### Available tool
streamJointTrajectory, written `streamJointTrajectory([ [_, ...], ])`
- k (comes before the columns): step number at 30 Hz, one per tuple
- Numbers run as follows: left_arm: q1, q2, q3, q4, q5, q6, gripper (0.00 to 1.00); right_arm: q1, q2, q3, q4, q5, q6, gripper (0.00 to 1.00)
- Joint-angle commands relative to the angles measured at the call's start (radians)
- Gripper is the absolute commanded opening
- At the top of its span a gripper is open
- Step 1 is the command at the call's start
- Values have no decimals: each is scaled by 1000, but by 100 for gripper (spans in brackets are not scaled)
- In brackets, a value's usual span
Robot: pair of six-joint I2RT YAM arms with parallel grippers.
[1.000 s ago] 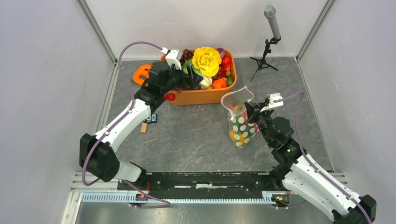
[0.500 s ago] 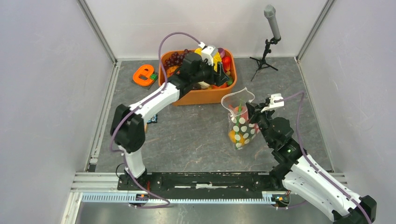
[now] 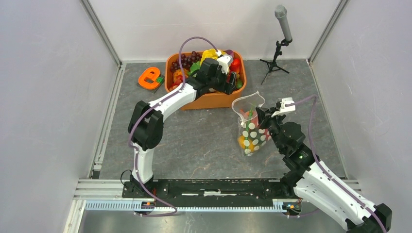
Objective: Place the food in the zip-top bag and seal the zipper
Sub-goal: Pick up the fake fruit from the bin.
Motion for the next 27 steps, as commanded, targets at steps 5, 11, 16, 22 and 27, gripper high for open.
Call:
streamJointTrajectory([
  [5, -20, 123, 127, -131, -30, 119, 76, -2, 19, 28, 35, -36, 22, 1],
  [11, -20, 101, 162, -228, -29, 146, 71, -2, 24, 26, 32, -32, 30, 1],
  [16, -21, 116, 217, -303, 21, 194, 79, -1, 46, 27, 41, -42, 46, 2],
  [22, -24, 170, 277, -379, -20, 215, 63, -1, 62, 35, 40, -63, 51, 2],
  [27, -30, 185, 282, -374, -46, 215, 78, -2, 61, 29, 34, -53, 61, 1],
])
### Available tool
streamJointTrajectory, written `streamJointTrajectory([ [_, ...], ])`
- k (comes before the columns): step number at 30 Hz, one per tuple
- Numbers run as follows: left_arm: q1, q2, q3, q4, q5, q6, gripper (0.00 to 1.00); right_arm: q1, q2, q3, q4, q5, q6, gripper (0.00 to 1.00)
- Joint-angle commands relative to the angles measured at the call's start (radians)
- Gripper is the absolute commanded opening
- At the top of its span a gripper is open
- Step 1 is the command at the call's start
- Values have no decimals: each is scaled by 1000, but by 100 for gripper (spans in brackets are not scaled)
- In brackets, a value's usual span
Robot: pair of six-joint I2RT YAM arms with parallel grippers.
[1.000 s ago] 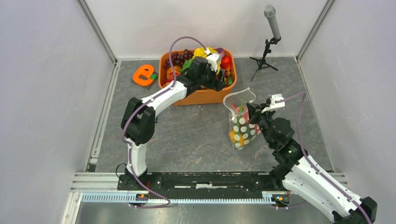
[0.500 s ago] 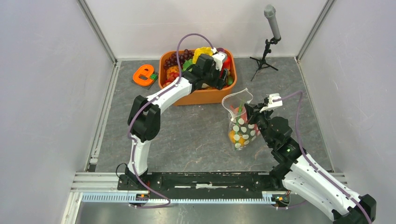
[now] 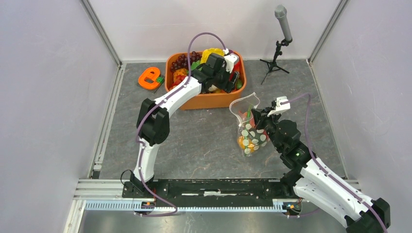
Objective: Place the food in the zip-top bag and seal the zipper
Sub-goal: Pick up the fake fruit from the bin.
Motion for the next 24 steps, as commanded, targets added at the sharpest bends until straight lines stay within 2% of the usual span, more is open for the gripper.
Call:
streamJointTrajectory([
  [1, -19, 52, 22, -105, -7, 48, 78, -1, -7, 28, 25, -3, 20, 1],
  [3, -21, 63, 31, -102, -5, 48, 77, -1, -8, 26, 24, -3, 24, 1],
  [5, -22, 74, 40, -110, -11, 49, 71, -1, -9, 26, 22, -1, 24, 1],
  [13, -25, -1, -36, -83, -9, 53, 27, -1, -8, 23, 13, 9, 29, 2],
  [18, -28, -160, -123, 35, -20, 20, 20, -1, -7, 23, 18, 4, 32, 2],
  [24, -27, -347, -256, 175, 12, -47, 19, -1, -13, 17, 20, 9, 32, 2],
])
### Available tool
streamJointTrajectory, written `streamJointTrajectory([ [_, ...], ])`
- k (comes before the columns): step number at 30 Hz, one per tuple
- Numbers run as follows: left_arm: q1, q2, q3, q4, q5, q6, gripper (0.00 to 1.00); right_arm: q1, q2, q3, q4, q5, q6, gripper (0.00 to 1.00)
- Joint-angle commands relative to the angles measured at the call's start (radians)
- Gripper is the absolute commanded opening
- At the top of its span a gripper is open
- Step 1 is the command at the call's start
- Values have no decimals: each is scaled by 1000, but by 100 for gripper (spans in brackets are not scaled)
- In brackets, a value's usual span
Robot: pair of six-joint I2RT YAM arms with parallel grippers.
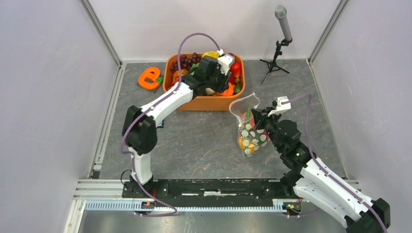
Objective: Place the food in the zip-top bag and seal the zipper
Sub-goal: Pick up the fake fruit from the bin, then place the fake fruit in the zipper food storage bag.
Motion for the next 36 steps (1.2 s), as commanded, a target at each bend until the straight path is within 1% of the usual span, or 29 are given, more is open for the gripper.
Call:
streamJointTrajectory([
  [1, -12, -187, -74, 123, 52, -67, 19, -1, -11, 17, 23, 10, 10, 2],
  [4, -9, -229, -135, 190, 78, -99, 19, -1, -8, 15, 31, 3, 14, 2],
  [12, -7, -242, -157, 206, 92, -144, 19, -1, -8, 11, 29, 1, 15, 1],
  [17, -8, -291, -207, 251, 244, -223, 19, -1, -6, 12, 32, 4, 15, 2],
  [20, -26, -332, -287, 351, 335, -316, 19, -1, -7, 9, 46, -2, 15, 1],
  [22, -47, -339, -332, 401, 310, -358, 19, -1, -11, 6, 63, -10, 21, 1],
  [25, -61, -315, -343, 381, 230, -402, 18, -1, -21, 5, 84, -25, 26, 1],
  [27, -70, -295, -346, 394, 211, -427, 19, -1, -29, 3, 94, -40, 23, 1],
  [29, -92, -266, -326, 383, 159, -429, 19, -1, -38, -3, 114, -65, 18, 1],
  [31, -114, -237, -299, 380, 147, -422, 19, -1, -47, -10, 139, -96, 11, 2],
  [33, -133, -209, -273, 366, 103, -413, 19, -1, -55, -12, 146, -108, 11, 1],
  [34, -140, -203, -267, 334, 93, -408, 19, -1, -61, -14, 152, -110, 11, 1],
  [36, -152, -191, -265, 323, 90, -398, 19, -1, -72, -23, 159, -112, 8, 1],
])
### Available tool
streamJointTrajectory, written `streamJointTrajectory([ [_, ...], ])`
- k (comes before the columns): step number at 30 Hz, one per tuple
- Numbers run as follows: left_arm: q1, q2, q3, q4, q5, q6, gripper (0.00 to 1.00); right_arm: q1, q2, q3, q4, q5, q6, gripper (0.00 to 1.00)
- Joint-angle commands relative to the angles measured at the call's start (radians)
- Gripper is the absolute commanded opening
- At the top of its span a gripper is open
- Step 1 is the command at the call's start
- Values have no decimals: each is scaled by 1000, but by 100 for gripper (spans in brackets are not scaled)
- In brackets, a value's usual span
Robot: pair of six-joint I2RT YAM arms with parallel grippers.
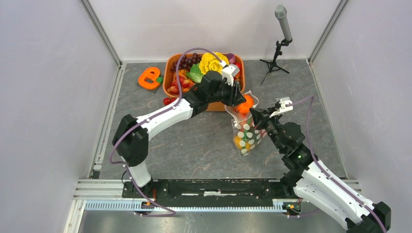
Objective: Place the food in the zip-top bag and seal the zipper
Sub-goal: Place the fake fruit in the zipper food storage bag.
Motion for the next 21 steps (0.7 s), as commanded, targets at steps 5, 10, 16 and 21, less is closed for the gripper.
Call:
streamJointTrajectory([
  [5, -49, 56, 67, -65, -54, -2, 19, -1, -44, -28, 125, -38, 1, 2],
  [10, -78, 68, 61, -20, 118, -4, 24, -1, -7, -23, 145, -58, 21, 2],
  [16, -93, 107, 81, -16, 349, -6, 33, -1, -2, -26, 150, -44, 16, 2],
  [21, -91, 120, 116, -103, 383, 13, 48, -1, -25, -40, 137, -3, -16, 2],
])
